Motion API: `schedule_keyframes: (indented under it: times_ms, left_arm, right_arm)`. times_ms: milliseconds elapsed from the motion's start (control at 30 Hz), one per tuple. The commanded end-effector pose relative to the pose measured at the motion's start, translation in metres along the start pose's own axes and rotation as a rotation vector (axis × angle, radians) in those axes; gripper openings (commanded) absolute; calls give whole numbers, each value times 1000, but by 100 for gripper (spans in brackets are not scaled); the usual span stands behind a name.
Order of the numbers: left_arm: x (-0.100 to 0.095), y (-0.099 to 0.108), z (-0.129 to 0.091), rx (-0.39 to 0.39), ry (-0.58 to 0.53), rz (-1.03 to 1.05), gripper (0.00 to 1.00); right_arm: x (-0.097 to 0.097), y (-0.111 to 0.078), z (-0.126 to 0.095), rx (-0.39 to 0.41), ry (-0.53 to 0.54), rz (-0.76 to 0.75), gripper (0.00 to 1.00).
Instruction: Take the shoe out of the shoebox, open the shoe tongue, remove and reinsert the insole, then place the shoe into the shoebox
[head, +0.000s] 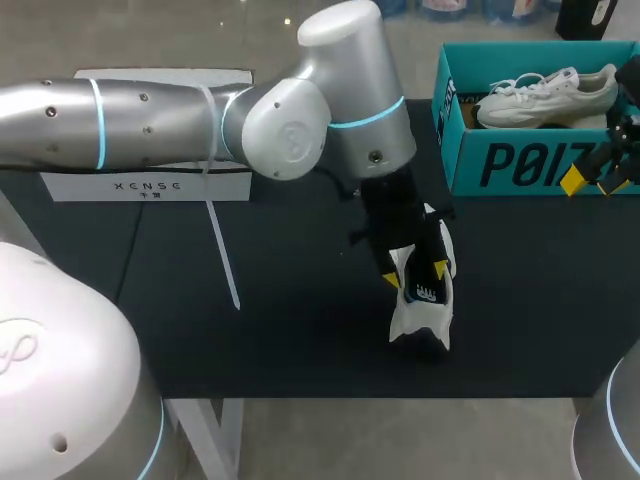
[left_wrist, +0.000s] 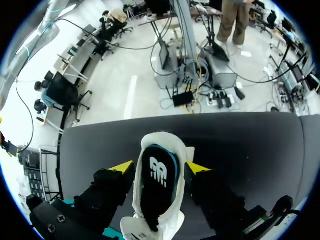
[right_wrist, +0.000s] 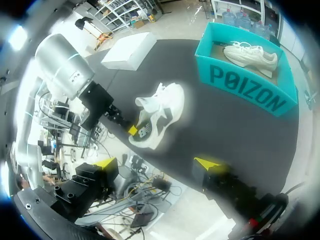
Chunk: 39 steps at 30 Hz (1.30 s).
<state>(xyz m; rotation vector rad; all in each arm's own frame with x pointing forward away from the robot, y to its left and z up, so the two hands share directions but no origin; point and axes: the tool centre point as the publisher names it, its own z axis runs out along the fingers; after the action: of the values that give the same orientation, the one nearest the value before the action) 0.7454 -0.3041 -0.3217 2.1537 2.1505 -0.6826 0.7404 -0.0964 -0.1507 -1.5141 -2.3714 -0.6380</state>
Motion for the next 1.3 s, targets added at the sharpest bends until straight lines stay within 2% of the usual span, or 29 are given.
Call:
schedule_keyframes:
  times_ms: [33,267,667,1033,1300]
  left_arm:
    - [-3,6,13,0,9,2,0]
    - [-1,15,25,8,33,2,0]
    - [3,12,52,64,104,31,0]
    - [3,14,33,38,121,45,0]
    - [2,13,58,60,171,86,0]
  right_arm:
    - [-1,2,0,5,-1,2,100]
    - [-1,2,0,5,-1,2,100]
    - [-1,2,0,5,-1,2,100]
    - [-1,2,0,5,-1,2,100]
    - [-1,2,0,5,-1,2,100]
